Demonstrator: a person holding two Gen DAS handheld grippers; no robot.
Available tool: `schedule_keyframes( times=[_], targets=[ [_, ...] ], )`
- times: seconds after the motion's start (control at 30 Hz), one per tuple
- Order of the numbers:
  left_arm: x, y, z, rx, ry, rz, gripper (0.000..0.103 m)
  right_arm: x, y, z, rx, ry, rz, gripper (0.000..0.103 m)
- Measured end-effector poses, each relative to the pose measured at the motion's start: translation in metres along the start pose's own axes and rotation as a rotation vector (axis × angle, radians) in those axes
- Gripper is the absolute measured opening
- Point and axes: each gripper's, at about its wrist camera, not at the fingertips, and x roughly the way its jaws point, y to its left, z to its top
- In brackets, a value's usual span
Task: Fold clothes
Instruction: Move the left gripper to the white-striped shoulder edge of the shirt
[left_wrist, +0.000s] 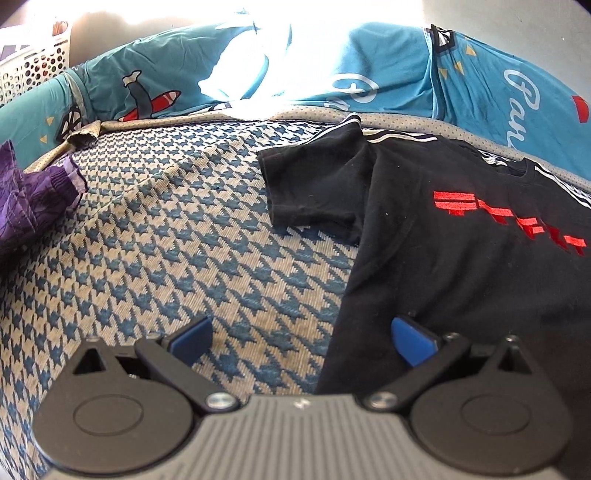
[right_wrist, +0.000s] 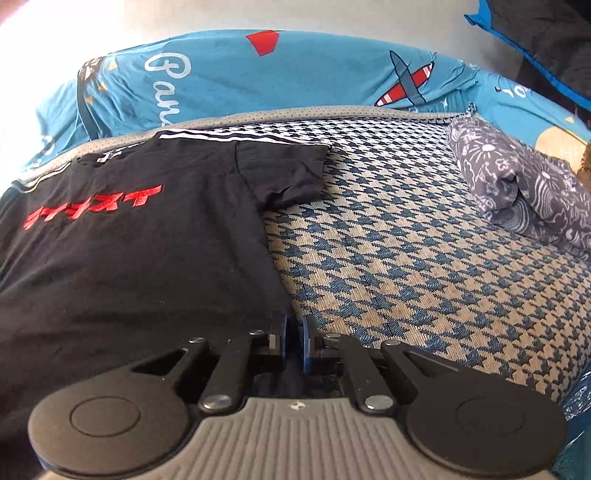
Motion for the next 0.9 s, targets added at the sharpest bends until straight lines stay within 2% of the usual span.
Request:
schedule_keyframes(
  times=[0.17, 0.37, 0.47, 0.6, 0.83, 0.9],
  targets=[
    [0.003, 0.011, 0.011, -0.072, 0.016, -0.04, 0.103, -0.004, -0.001, 0.013, 0.035, -0.01, 0.049, 0.012],
    [0.01, 0.028, 0.036, -0.149, 0.002, -0.052, 0.103, 0.003, -0.001, 0.027, 0.074, 0.02, 0.146, 0.013],
    [0.017, 0.039, 0.051, -0.179, -0.004, -0.063, 0.103, 0.006, 0.002, 0.037, 0.066, 0.019, 0.16, 0.015],
    [0.028, 0.044, 0.068, -0.169, -0.008, -0.066, 0.103, 0.011, 0.006, 0.051, 0.052, 0.016, 0.176, 0.021],
    [0.051, 0.054, 0.097, -0.178, -0.021, -0.083, 0.103, 0.018, 0.014, 0.075, -0.004, -0.04, 0.165, 0.026],
    [0.059, 0.059, 0.101, -0.188, -0.01, -0.09, 0.098, 0.022, 0.013, 0.076, 0.011, -0.036, 0.153, 0.026]
  ],
)
